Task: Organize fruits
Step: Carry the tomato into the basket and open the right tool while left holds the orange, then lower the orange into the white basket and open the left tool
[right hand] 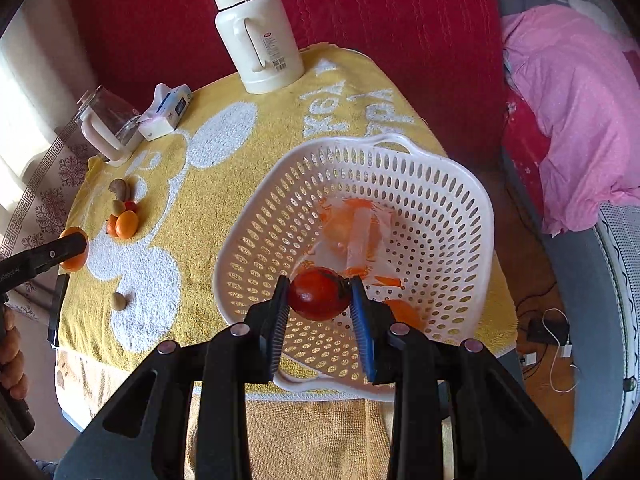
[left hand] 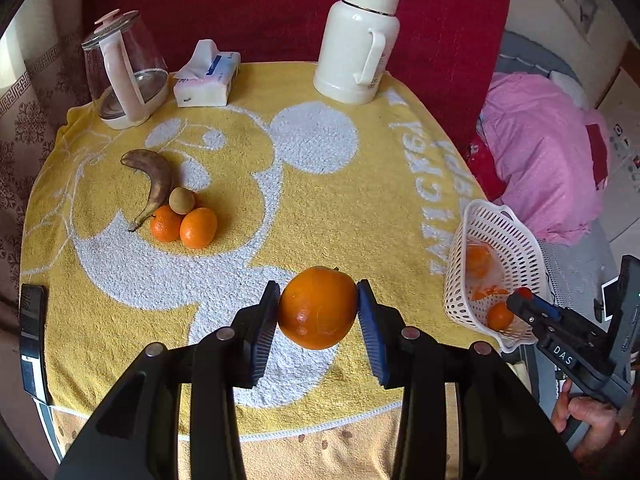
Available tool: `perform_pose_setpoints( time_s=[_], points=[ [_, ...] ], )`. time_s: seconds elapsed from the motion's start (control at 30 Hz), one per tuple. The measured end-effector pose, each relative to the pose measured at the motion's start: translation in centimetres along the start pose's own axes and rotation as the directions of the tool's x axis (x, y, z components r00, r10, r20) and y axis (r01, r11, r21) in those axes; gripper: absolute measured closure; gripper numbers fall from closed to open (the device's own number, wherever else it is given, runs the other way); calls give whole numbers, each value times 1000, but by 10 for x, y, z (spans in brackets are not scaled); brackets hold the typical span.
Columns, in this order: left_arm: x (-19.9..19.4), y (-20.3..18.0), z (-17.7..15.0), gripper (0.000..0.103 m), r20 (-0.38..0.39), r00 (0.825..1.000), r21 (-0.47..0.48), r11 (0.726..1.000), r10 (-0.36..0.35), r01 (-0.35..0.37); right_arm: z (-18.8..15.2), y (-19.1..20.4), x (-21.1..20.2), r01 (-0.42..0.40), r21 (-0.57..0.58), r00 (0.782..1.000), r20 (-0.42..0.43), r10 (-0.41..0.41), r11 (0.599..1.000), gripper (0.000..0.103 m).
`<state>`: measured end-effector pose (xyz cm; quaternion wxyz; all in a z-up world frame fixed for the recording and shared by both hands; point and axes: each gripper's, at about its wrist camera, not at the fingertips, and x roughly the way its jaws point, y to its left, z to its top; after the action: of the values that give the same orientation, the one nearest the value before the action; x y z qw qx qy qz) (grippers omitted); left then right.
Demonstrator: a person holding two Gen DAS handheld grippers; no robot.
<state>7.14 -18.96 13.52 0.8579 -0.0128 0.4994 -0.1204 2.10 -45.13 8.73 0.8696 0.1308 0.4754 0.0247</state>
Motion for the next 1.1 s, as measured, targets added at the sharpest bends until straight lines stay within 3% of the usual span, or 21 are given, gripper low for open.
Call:
perform_pose_setpoints(
  time_s=[0.03,0.07,0.13,0.47,0.63,0.97,1.0,1.03,1.1],
  points=[
    [0,-4,0,63,1,1000,3,1000,-1,1,0,-2,0,3,3,1000,-1,-3,1000,67],
    [0,-7,0,63,1,1000,7,1000,-2,2,-1,-5,-1,4,11,1000,5,-4,1000,52],
    [-1,-15,0,63,0,1000,17,1000,-4,4,0,-11,-5,-2,28,1000,28,1,1000,43],
    [6,-62,3,63,-15,999,107,993,-43,44,-1,-41,-29,32,81,995,96,-40,996,42],
    [14,-97,7,63,-26,996,168,981,-89,92,-5,-55,-41,54,104,991,120,-67,993,37],
    [36,-157,8,63,-63,984,244,954,-166,176,-20,-83,-54,76,165,988,118,-96,983,34],
    [38,-162,9,60,-63,984,250,952,-167,177,-22,-84,-55,79,168,988,116,-99,983,34],
    [39,-166,10,44,-64,984,252,951,-166,176,-22,-86,-55,79,171,988,115,-100,982,34],
    [35,-167,13,24,-36,984,239,955,-174,177,-23,-89,-57,78,175,988,116,-99,981,34]
  ],
)
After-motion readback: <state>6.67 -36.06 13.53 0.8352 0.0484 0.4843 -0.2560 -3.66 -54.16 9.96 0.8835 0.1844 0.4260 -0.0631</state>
